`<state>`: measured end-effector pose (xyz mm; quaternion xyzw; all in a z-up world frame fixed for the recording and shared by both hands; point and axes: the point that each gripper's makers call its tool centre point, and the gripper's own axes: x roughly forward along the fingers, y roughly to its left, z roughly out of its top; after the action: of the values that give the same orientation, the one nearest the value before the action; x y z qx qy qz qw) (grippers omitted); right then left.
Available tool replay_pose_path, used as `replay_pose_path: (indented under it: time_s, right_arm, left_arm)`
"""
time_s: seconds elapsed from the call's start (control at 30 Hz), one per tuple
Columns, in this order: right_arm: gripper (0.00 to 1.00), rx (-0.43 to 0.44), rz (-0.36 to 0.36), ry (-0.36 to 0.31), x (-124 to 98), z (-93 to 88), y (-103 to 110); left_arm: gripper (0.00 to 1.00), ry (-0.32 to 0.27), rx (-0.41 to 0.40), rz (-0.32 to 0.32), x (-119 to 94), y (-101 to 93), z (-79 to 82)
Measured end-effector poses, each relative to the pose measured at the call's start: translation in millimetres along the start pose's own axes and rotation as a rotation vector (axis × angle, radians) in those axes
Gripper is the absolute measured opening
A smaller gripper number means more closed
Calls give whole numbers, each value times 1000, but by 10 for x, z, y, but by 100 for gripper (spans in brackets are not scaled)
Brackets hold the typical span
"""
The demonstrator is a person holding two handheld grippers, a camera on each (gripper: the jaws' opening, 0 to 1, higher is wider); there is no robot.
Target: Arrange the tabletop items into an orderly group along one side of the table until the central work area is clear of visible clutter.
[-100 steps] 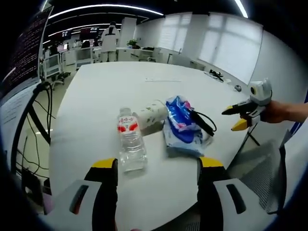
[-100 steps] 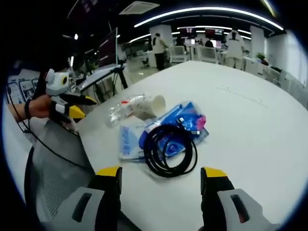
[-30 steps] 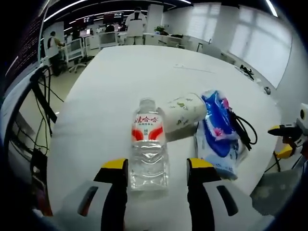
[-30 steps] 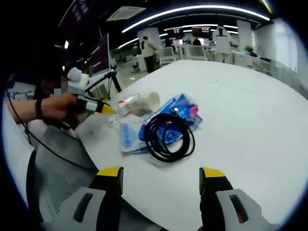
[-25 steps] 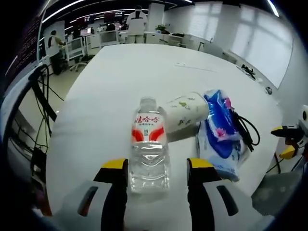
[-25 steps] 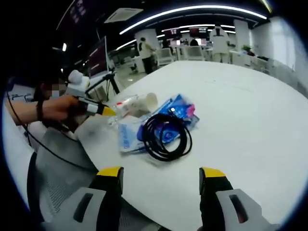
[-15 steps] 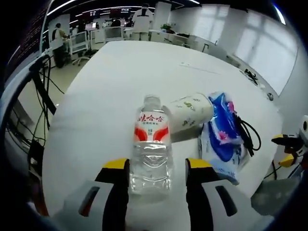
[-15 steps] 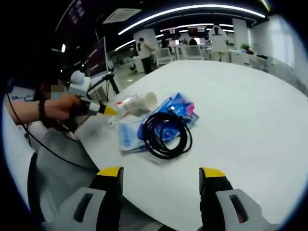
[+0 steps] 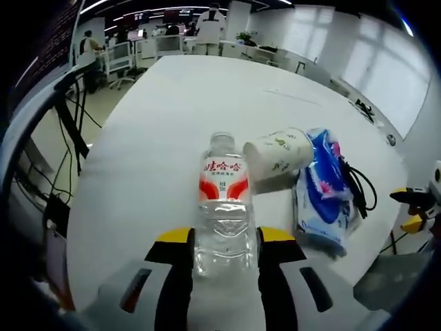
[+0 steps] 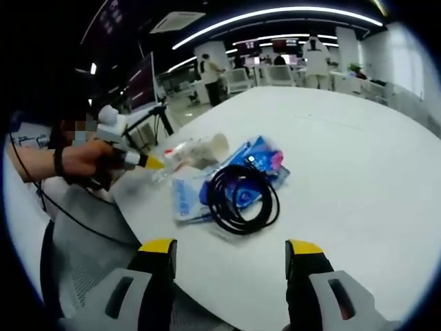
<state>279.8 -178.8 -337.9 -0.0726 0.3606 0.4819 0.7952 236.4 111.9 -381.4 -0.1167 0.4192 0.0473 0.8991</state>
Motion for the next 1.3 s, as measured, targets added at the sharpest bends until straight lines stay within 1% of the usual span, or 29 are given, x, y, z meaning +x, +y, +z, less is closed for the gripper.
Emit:
replay_pose_path:
  time_s: [0.03, 0.2, 0.23, 0.43, 0.53, 0.57, 0.67, 0.73, 0.8, 1.0, 1.17, 1.3]
  right_arm:
    - [65, -4, 3, 3, 14, -1, 16]
    - [65, -16, 19, 6, 77, 12, 12]
    - [65, -16, 21, 7, 89, 16, 19]
    - [65, -30, 37, 17, 159, 23, 75]
    - [65, -32, 38, 19, 170, 26, 66]
    - [65, -32, 38, 20, 173, 30, 67]
    - [65, -31, 38, 20, 175, 34, 63]
    - [65, -30, 38, 20, 172, 33, 60]
    - [65, -29, 38, 21, 166, 33, 62]
    - [65, -29, 38, 23, 183, 27, 48]
    - [65, -27, 40, 24, 179, 26, 80]
    - [65, -32, 43, 26, 189, 19, 71]
  left_arm:
    - [35, 4, -1, 4, -25, 36, -29]
    - [35, 6, -11, 13, -93, 100, -113]
    - [35, 9, -13, 18, -135, 96, -159]
    - [35, 13, -25, 28, -208, 145, -233]
    - [35, 10, -43, 29, -224, 201, -264]
    - [35, 11, -41, 32, -223, 162, -269]
    - [35, 15, -38, 37, -263, 136, -313]
    - [35, 20, -38, 39, -265, 152, -323]
    - [35, 26, -41, 35, -313, 114, -365]
    - [35, 39, -47, 36, -331, 140, -448]
    - [35, 43, -48, 42, -402, 100, -533]
    - [35, 39, -25, 42, -421, 80, -556]
